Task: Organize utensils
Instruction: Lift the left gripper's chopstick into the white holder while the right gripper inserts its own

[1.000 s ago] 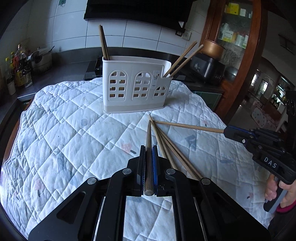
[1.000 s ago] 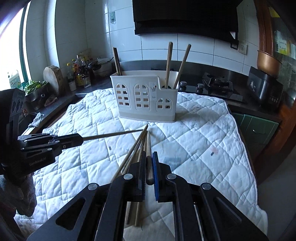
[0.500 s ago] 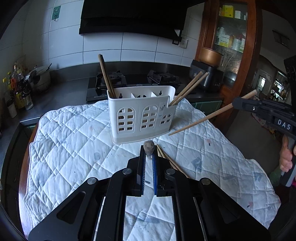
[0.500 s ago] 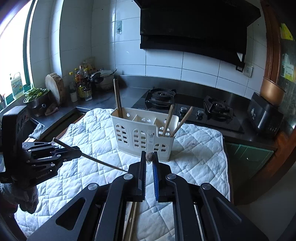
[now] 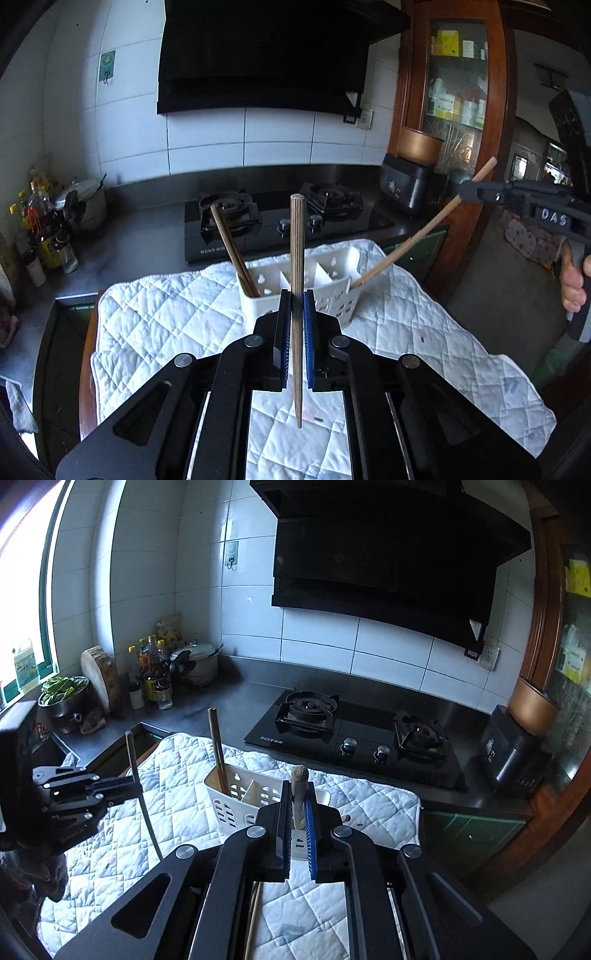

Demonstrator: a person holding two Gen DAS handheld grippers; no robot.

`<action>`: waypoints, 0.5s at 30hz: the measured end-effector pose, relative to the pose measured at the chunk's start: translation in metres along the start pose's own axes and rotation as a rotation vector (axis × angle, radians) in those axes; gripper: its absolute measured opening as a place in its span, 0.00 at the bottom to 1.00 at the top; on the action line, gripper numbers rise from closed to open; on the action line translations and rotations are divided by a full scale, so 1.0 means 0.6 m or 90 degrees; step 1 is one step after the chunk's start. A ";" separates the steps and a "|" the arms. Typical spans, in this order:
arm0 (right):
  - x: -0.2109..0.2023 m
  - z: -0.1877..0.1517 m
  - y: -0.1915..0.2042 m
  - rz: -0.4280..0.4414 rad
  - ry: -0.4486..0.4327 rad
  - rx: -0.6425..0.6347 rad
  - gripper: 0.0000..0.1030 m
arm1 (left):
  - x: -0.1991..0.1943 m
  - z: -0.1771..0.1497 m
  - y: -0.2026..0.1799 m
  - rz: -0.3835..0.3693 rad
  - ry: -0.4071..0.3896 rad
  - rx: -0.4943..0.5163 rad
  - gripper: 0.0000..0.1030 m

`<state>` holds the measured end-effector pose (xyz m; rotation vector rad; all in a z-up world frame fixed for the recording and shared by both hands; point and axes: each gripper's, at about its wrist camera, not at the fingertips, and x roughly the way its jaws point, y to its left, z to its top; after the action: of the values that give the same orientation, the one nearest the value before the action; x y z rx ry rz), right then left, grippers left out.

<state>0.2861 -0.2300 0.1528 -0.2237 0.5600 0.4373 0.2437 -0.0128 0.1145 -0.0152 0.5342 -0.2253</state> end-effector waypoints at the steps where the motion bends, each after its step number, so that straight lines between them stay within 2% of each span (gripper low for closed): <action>1: 0.007 0.002 -0.003 -0.002 0.003 0.003 0.06 | -0.004 0.014 0.000 0.005 -0.011 0.004 0.05; 7: 0.036 0.012 -0.017 0.030 0.013 0.033 0.06 | -0.015 0.096 -0.001 0.020 -0.070 0.012 0.05; 12: 0.034 0.032 -0.018 0.006 -0.011 0.026 0.06 | 0.001 0.142 0.004 0.029 -0.108 0.002 0.05; 15: 0.035 0.044 -0.027 -0.004 -0.025 0.032 0.06 | 0.023 0.156 0.008 0.038 -0.113 -0.007 0.05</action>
<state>0.3214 -0.2286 0.1645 -0.1675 0.5311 0.4206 0.3033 -0.0153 0.1877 -0.0302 0.3581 -0.1612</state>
